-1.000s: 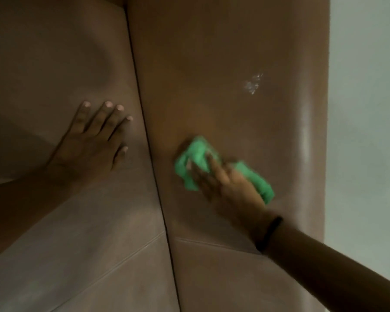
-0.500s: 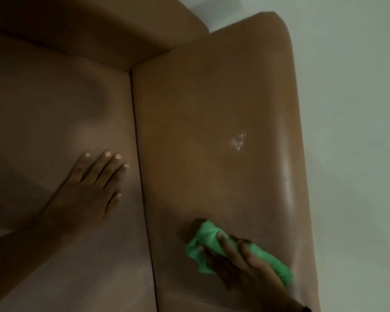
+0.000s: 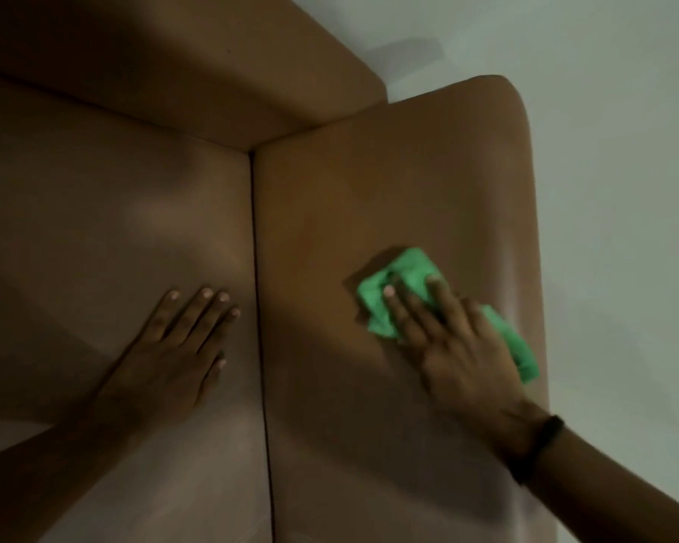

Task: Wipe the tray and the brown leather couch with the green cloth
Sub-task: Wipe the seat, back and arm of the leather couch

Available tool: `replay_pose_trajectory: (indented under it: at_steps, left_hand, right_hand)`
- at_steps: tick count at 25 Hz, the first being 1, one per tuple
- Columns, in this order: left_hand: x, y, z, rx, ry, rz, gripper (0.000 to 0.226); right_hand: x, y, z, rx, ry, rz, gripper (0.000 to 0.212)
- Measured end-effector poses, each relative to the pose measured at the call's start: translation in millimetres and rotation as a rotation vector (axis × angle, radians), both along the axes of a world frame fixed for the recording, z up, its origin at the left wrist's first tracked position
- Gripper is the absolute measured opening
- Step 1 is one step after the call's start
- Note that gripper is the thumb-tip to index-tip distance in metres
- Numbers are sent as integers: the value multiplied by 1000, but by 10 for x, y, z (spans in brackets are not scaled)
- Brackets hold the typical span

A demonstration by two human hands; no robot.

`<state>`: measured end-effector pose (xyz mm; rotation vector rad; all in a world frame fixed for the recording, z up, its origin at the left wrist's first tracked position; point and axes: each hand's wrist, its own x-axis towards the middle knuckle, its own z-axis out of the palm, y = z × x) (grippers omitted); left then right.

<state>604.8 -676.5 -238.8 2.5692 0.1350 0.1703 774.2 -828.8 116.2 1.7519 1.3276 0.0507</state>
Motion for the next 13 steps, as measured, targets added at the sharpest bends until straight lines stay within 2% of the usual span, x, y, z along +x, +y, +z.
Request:
replay_pose_trajectory:
  at_steps: [3, 4, 5, 7, 8, 10, 12, 13]
  left_hand:
    - [5, -23, 128, 38, -43, -29, 75]
    - [-10, -44, 108, 59, -77, -4, 75]
    - [-22, 0, 150, 60, -60, 0, 75]
    - [-2, 30, 220, 4, -36, -8, 75]
    - [-22, 0, 189, 33, -74, 22, 74]
    - [-35, 7, 236, 52, -61, 25, 74]
    - [-25, 11, 225, 60, -76, 28, 74]
    - [-25, 19, 216, 59, -70, 25, 75]
  right_hand:
    - [458, 480, -22, 62, -235, -205, 70]
    - [493, 696, -188, 37, -194, -287, 69]
    - [464, 776, -403, -62, -112, -282, 68]
    - [95, 513, -655, -265, 57, -140, 66]
    - [-41, 393, -577, -353, 69, -141, 65]
    - [151, 409, -367, -236, 0, -116, 65]
    - [436, 764, -454, -80, -186, -207, 68]
    - [525, 986, -597, -59, -195, -262, 74]
